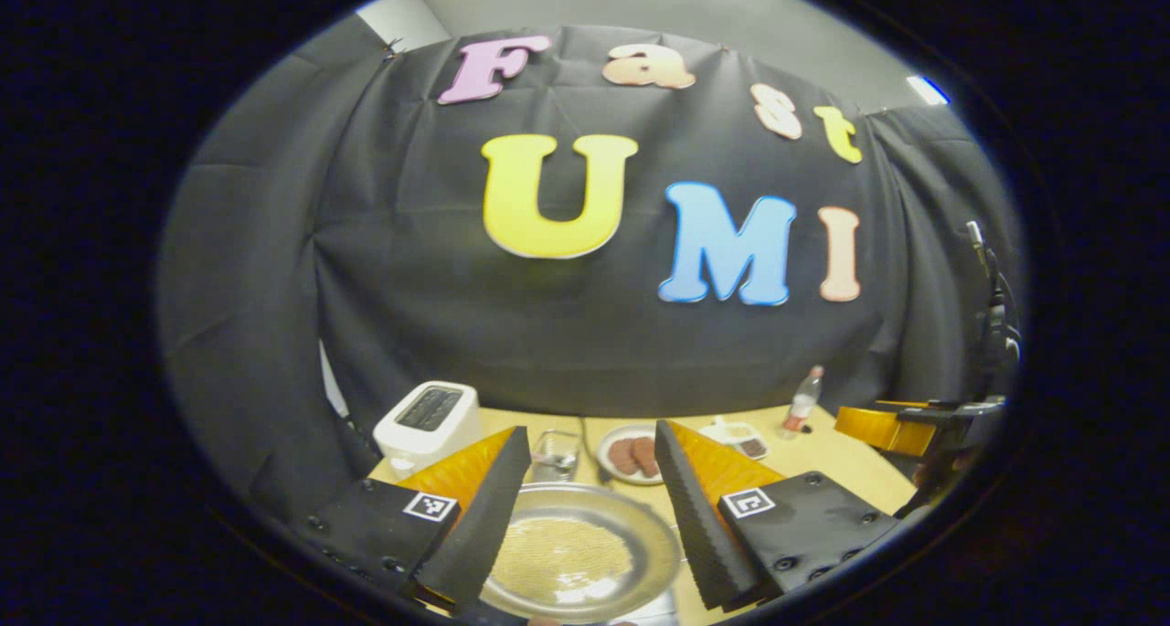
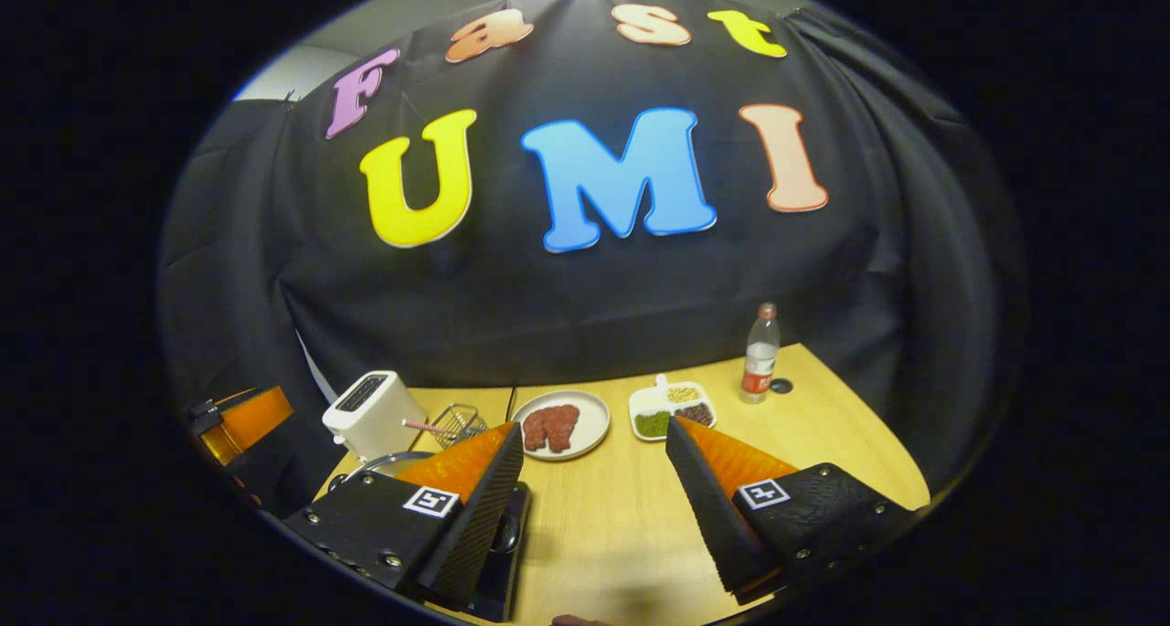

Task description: First push the handle of the pot to place it horizontally, then grasp the pot with both hands and set it on the induction cooktop.

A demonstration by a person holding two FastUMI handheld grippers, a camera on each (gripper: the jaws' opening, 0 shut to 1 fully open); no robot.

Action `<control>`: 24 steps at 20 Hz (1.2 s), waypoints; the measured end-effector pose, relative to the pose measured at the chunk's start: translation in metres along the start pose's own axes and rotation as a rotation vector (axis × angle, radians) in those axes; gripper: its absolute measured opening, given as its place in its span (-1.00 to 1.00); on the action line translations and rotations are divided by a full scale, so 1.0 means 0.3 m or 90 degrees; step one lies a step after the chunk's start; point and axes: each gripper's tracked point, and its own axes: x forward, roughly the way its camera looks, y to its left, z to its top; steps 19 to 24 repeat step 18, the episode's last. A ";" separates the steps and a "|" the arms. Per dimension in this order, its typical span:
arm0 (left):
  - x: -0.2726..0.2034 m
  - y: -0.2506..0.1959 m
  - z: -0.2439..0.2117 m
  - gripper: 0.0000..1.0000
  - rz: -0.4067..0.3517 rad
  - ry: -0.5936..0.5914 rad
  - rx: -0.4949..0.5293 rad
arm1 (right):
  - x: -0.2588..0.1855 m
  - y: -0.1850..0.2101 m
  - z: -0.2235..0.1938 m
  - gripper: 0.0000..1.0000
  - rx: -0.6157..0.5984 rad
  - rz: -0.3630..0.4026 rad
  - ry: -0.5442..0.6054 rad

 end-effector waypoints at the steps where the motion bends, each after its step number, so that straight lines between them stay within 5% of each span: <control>1: -0.015 -0.084 0.044 0.80 -0.011 -0.017 0.002 | -0.042 -0.047 0.049 0.90 -0.005 -0.007 -0.018; 8: -0.124 -0.488 0.295 0.84 -0.034 -0.125 -0.025 | -0.281 -0.312 0.333 0.90 -0.075 -0.022 -0.143; 11: -0.155 -0.584 0.280 0.89 -0.027 -0.116 -0.030 | -0.366 -0.372 0.390 0.90 -0.068 -0.010 -0.172; 24: -0.232 -0.675 0.322 0.86 0.020 -0.130 0.000 | -0.411 -0.464 0.425 0.90 -0.049 0.030 -0.173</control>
